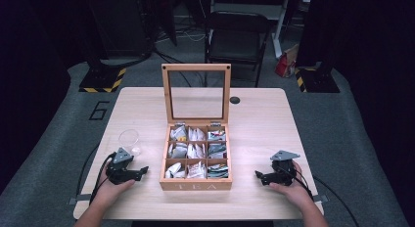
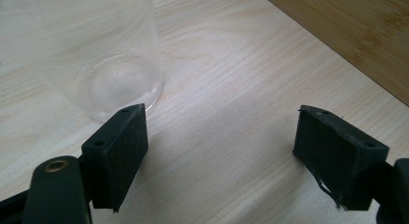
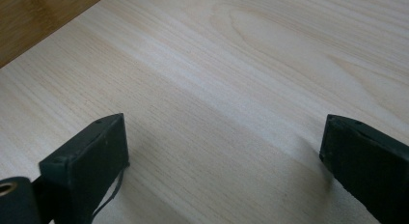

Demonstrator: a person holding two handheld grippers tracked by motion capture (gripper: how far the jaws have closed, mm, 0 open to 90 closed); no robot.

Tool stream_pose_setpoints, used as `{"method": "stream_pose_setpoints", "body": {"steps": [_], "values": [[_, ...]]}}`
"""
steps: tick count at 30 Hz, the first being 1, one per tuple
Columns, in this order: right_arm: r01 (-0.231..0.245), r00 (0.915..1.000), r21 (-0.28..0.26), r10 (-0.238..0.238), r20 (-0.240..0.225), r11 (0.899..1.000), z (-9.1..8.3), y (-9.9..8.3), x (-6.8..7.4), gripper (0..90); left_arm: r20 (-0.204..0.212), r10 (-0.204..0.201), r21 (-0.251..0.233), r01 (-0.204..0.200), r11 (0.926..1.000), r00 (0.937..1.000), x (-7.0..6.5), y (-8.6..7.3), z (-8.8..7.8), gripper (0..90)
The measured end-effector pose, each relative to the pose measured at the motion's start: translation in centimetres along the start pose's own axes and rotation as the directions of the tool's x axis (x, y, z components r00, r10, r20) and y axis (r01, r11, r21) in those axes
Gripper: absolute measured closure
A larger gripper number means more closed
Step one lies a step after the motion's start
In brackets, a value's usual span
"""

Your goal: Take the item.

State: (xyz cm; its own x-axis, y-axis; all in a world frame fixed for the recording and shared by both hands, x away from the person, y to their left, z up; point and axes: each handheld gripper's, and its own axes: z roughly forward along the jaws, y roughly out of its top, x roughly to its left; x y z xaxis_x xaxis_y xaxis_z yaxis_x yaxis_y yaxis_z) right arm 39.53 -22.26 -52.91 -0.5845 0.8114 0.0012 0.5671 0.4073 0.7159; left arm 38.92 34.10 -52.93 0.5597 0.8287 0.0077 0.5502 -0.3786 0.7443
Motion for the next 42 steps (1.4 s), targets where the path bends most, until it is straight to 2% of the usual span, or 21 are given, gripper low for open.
{"method": "stream_pose_setpoints", "body": {"steps": [23,30,31,34,37,39,40,42], "values": [[-0.003,1.0000,0.000,0.003,0.000,1.000,0.0,0.0,0.0,2.4,0.000,-0.001,-0.001,0.001,1.0000,1.0000,0.0,0.0,0.0,19.3],[-0.002,1.0000,0.001,0.002,0.001,1.000,0.0,0.0,0.0,2.4,-0.008,-0.013,-0.006,0.013,0.9999,0.9999,-0.1,0.0,0.0,20.8],[-0.001,1.0000,0.000,0.001,0.001,1.000,0.0,0.0,0.0,2.4,-0.005,-0.026,0.011,0.026,0.9996,0.9996,-0.1,0.2,-0.2,23.9],[0.000,1.0000,0.000,0.000,0.000,1.000,0.0,0.0,0.0,2.4,0.006,-0.030,0.013,0.030,0.9995,0.9995,-0.2,0.4,-0.3,25.7],[0.001,1.0000,0.001,-0.001,0.001,1.000,0.0,0.0,0.0,2.4,0.029,-0.008,0.013,0.008,0.9999,0.9996,-0.6,0.7,-0.6,27.1],[-0.002,1.0000,0.000,0.002,0.000,1.000,0.0,0.0,0.0,2.4,0.037,-0.016,0.004,0.016,0.9999,0.9992,-0.8,0.8,-0.7,28.2],[-0.001,1.0000,0.000,0.001,0.000,1.000,0.0,0.0,0.0,2.4,0.041,0.006,0.012,-0.006,0.9999,0.9992,-0.9,1.0,-0.8,28.9],[-0.001,1.0000,0.000,0.001,0.000,1.000,0.0,0.0,0.0,2.4,0.054,-0.006,0.005,0.005,1.0000,0.9985,-1.1,1.1,-0.9,31.3]]}}
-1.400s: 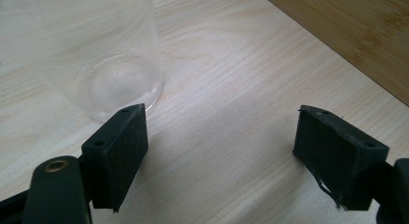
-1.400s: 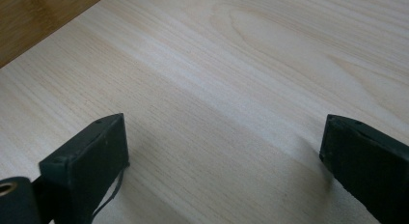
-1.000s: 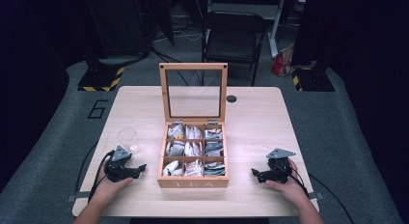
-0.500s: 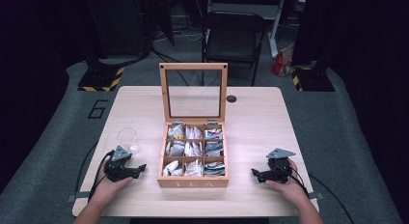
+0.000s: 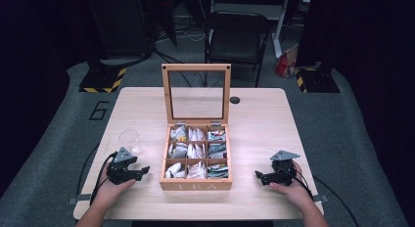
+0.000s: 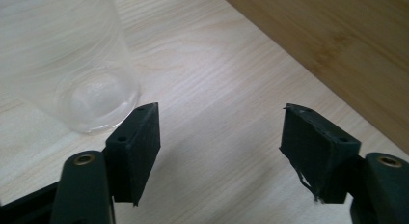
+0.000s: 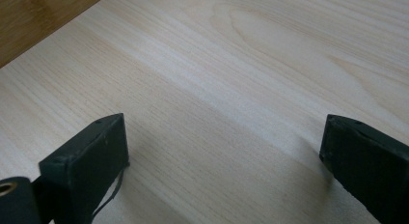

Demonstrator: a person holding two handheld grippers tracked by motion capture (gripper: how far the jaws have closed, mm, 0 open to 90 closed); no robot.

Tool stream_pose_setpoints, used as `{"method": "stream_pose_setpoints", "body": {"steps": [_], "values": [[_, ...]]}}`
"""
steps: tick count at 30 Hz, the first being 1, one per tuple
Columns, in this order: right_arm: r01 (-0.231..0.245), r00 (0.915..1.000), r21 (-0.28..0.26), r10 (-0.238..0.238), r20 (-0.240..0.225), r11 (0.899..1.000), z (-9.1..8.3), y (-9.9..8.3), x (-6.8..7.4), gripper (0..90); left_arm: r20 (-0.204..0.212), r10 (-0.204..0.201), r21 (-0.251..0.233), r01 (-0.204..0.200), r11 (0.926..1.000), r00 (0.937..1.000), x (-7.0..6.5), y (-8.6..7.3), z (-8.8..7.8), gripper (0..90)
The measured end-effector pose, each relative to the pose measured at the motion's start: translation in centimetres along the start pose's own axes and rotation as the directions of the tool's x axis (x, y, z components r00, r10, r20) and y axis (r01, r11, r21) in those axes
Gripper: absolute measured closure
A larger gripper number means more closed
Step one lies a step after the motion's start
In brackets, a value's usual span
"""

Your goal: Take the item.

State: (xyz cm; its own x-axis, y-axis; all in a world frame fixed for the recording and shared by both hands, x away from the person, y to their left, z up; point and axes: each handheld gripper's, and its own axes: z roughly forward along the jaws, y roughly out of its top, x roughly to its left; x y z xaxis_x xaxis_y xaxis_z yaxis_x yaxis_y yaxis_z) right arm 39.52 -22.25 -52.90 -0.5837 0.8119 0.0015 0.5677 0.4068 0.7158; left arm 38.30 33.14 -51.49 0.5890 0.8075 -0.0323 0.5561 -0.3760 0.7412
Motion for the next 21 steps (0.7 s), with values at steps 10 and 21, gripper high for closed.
{"method": "stream_pose_setpoints", "body": {"steps": [10,21], "values": [[-0.001,1.0000,0.000,0.001,0.000,1.000,0.0,0.0,0.0,2.4,0.007,-0.009,-0.008,0.009,0.9999,0.9999,-0.4,0.6,-0.7,35.7],[-0.001,1.0000,0.000,0.001,0.000,1.000,0.0,0.0,0.0,2.4,0.010,-0.019,-0.048,0.020,0.9987,0.9998,-0.6,1.0,-1.5,37.7]]}}
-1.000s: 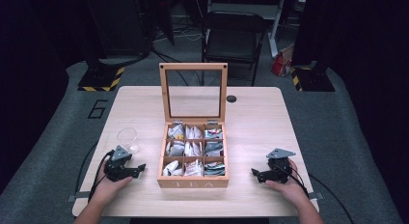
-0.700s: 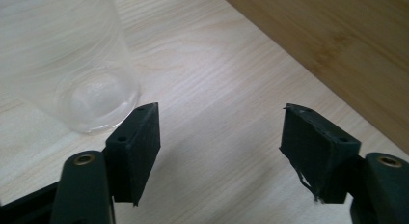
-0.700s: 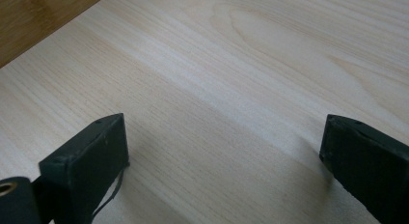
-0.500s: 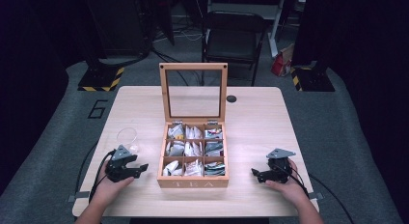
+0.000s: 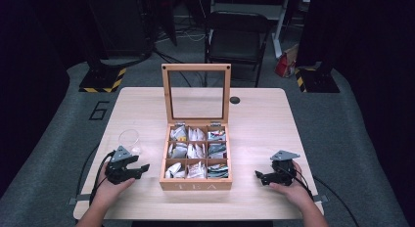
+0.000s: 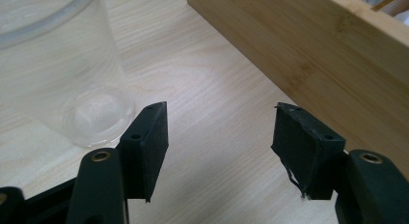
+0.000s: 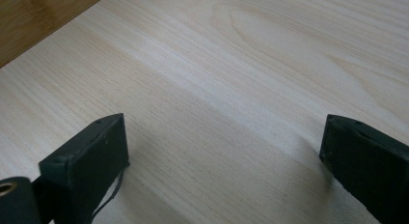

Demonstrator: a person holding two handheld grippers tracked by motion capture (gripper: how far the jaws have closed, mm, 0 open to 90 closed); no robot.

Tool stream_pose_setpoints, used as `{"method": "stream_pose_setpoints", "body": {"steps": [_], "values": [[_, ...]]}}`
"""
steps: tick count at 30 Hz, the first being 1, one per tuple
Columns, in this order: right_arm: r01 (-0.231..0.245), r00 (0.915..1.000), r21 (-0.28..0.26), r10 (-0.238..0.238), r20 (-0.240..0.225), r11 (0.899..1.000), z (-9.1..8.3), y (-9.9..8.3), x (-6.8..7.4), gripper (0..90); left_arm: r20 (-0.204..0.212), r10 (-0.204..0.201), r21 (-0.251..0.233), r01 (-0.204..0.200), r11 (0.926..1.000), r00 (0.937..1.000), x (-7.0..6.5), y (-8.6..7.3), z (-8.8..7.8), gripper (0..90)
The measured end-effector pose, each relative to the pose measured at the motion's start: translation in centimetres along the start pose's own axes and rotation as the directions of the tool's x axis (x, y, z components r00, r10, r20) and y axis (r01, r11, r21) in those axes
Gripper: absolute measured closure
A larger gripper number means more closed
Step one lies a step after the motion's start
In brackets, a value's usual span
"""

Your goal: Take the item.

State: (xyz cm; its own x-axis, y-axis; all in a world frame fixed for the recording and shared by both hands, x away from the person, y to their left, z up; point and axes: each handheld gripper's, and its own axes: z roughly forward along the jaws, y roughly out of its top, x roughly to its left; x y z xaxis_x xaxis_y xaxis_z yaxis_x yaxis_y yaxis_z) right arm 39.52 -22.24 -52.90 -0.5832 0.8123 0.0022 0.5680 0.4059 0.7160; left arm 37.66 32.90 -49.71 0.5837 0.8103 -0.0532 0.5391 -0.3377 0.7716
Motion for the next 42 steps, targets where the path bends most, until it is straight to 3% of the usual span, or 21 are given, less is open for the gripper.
{"method": "stream_pose_setpoints", "body": {"steps": [10,12,22,23,27,29,34,42], "values": [[0.002,1.0000,0.000,-0.002,0.000,1.000,0.0,0.0,0.0,2.4,0.010,0.004,-0.007,-0.004,1.0000,0.9999,-0.4,0.6,-0.5,39.7],[0.000,1.0000,0.000,0.000,0.000,1.000,0.0,0.0,0.0,2.4,0.028,-0.021,-0.013,0.022,0.9997,0.9994,-0.6,0.9,-0.8,41.0],[0.000,1.0000,0.000,0.000,0.000,1.000,0.0,0.0,0.0,2.4,0.035,0.002,-0.017,-0.002,0.9999,0.9994,-1.0,1.6,-0.9,41.3],[0.000,1.0000,0.001,0.000,0.000,1.000,0.0,0.0,0.0,2.4,0.037,-0.014,-0.017,0.015,0.9997,0.9992,-1.1,1.6,-0.9,41.4],[-0.001,1.0000,0.001,0.001,0.000,1.000,0.0,0.0,0.0,2.4,0.035,-0.006,-0.015,0.006,0.9999,0.9994,-1.1,1.9,-0.9,41.4],[0.002,1.0000,0.000,-0.002,0.000,1.000,0.0,0.0,0.0,2.4,0.050,-0.021,-0.023,0.023,0.9995,0.9985,-1.2,2.1,-0.9,41.4],[0.002,1.0000,0.001,-0.002,0.000,1.000,0.0,0.0,0.0,2.4,0.048,0.019,-0.007,-0.018,0.9998,0.9987,-1.4,2.7,-0.7,41.5],[0.003,1.0000,0.001,-0.003,0.000,1.000,0.0,0.0,0.0,2.4,0.056,0.033,-0.001,-0.033,0.9995,0.9979,-1.8,3.5,-0.5,42.2]]}}
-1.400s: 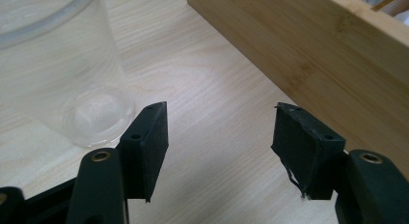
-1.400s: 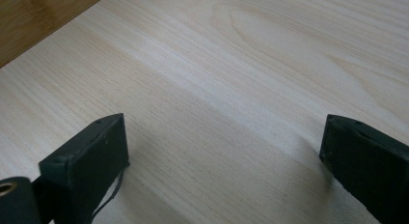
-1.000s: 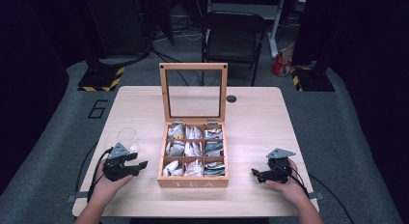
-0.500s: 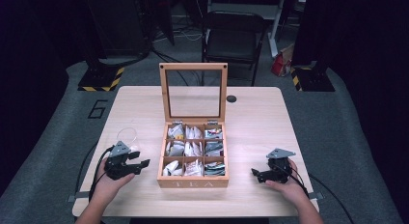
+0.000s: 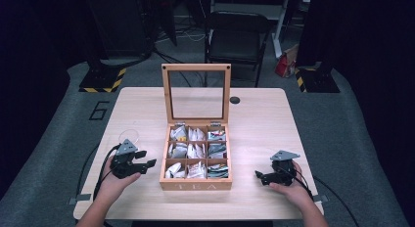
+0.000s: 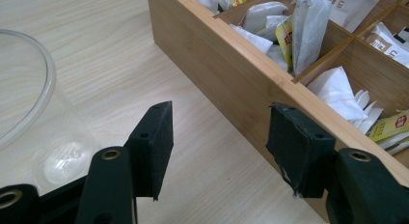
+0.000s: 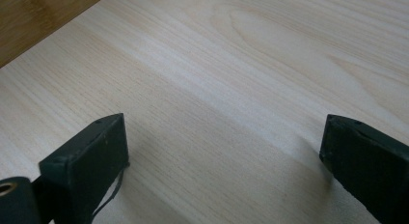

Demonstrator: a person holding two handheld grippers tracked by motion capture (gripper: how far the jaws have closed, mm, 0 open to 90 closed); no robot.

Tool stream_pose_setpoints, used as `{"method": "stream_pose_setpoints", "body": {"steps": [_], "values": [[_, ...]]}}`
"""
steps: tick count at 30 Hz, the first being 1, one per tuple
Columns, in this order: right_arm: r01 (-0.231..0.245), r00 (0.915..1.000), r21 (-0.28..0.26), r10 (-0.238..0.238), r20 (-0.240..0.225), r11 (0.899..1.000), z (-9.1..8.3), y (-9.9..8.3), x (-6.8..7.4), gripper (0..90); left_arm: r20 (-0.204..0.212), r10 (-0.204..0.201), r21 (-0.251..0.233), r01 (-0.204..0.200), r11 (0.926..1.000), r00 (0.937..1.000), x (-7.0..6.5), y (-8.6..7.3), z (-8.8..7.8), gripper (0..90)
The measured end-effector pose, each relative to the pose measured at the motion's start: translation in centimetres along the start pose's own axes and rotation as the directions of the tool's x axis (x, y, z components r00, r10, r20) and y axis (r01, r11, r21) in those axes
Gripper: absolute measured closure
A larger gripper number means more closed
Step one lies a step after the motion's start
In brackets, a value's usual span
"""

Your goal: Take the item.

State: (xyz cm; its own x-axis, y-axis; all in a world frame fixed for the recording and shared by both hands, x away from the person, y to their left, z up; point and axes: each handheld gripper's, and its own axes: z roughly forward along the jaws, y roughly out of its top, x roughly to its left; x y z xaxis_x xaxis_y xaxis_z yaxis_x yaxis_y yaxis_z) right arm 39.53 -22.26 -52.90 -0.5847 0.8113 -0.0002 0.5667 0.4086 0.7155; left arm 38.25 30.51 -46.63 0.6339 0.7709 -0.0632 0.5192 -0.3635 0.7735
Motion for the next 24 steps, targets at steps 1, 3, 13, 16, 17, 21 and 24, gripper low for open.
{"method": "stream_pose_setpoints", "body": {"steps": [1,3,13,16,17,21,24], "values": [[-0.001,1.0000,0.000,0.001,0.000,1.000,0.0,0.0,0.0,2.4,-0.004,-0.001,-0.009,0.001,1.0000,1.0000,-0.1,0.1,0.1,42.1],[-0.001,1.0000,0.000,0.001,0.000,1.000,0.0,0.0,0.0,2.4,0.006,-0.002,0.001,0.002,1.0000,1.0000,-0.1,0.2,0.1,42.3],[-0.001,1.0000,0.000,0.001,0.000,1.000,0.0,0.0,0.0,2.4,0.016,0.015,0.000,-0.015,0.9999,0.9998,-0.5,1.4,0.2,42.9],[-0.001,1.0000,0.000,0.001,0.000,1.000,0.0,0.0,0.0,2.4,0.012,0.031,-0.008,-0.031,0.9995,0.9995,-0.6,1.8,0.3,43.3],[-0.001,1.0000,0.000,0.001,0.000,1.000,0.0,0.0,0.0,2.4,0.018,0.037,-0.004,-0.037,0.9993,0.9991,-0.7,2.0,0.2,43.3],[-0.001,1.0000,0.000,0.001,0.000,1.000,0.0,0.0,0.0,2.4,0.020,0.047,-0.005,-0.047,0.9989,0.9987,-0.8,2.6,0.2,43.8],[-0.001,1.0000,0.000,0.001,0.000,1.000,0.0,0.0,0.0,2.4,0.019,0.055,-0.011,-0.055,0.9984,0.9983,-0.9,2.9,0.2,43.9]]}}
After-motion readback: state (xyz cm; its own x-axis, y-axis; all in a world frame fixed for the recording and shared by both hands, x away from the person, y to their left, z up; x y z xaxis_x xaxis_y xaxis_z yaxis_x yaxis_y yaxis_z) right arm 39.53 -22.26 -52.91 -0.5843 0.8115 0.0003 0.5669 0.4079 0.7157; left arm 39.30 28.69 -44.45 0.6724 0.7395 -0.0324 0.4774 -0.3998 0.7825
